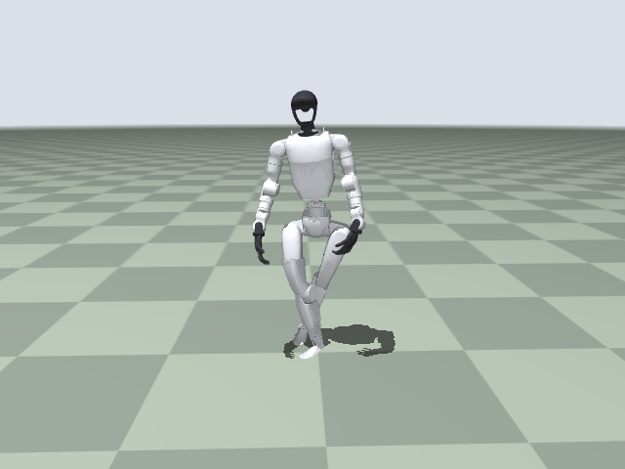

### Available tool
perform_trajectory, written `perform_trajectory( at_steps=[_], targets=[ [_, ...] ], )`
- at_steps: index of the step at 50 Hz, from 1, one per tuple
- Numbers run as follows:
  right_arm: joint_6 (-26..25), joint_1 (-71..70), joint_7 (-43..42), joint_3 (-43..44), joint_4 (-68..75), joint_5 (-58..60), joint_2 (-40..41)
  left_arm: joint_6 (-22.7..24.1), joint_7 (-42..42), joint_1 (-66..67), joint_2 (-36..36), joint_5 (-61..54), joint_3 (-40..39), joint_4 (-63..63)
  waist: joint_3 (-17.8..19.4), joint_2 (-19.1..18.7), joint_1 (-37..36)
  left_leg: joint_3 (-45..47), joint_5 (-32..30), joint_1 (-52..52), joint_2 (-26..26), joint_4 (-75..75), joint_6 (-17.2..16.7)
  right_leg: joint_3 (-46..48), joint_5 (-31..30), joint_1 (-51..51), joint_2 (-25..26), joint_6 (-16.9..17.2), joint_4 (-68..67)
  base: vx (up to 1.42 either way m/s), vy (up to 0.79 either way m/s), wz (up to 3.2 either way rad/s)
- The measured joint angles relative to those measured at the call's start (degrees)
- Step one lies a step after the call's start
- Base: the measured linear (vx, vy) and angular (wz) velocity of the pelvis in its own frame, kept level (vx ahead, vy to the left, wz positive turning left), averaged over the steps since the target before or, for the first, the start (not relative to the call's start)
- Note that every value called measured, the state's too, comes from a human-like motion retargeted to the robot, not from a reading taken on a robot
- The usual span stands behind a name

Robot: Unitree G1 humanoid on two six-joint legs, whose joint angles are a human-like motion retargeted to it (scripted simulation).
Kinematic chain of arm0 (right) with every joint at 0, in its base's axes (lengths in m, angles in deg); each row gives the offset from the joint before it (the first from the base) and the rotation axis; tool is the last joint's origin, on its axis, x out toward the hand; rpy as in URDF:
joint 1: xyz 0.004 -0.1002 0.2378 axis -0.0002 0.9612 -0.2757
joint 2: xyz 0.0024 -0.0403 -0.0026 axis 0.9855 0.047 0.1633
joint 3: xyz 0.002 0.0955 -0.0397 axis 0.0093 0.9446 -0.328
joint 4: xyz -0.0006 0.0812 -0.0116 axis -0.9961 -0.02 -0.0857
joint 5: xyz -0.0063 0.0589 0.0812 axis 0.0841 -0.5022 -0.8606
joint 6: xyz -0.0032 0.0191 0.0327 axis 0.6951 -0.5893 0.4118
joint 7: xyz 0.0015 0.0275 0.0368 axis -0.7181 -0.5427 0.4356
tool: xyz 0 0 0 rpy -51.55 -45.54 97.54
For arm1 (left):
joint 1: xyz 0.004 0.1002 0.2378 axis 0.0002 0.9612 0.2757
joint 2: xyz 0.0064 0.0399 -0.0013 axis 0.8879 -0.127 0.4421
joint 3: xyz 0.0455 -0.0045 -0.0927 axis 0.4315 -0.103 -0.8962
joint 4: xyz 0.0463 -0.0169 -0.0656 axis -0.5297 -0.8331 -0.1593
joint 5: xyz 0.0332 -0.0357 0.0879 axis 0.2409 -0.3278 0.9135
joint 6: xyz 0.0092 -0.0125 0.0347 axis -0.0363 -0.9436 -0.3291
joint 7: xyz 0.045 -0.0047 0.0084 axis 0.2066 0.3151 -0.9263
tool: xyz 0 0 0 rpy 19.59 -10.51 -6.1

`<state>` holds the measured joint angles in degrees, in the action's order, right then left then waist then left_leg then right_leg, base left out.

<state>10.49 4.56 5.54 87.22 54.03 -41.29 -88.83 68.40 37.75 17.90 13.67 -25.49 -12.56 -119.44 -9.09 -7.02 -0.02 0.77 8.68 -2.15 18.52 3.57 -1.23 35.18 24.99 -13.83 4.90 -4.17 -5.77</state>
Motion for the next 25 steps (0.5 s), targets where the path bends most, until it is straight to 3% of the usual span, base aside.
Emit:
perform_trajectory(
  at_steps=[25],
  targets=[
    [-1.4,-5.1,3.0,-2.6,2.5,-1.1,1.2,-0.1,-4.1,-3.9,1.4,-1.5,-1.9,1.7,2.5,3.3,-0.1,2.7,-0.1,1.8,0.4,0.1,-1.2,-0.7,0.8,-4.5,-2.4,1.7,-6.9,0.0,0.0,0.0]
  ],
)
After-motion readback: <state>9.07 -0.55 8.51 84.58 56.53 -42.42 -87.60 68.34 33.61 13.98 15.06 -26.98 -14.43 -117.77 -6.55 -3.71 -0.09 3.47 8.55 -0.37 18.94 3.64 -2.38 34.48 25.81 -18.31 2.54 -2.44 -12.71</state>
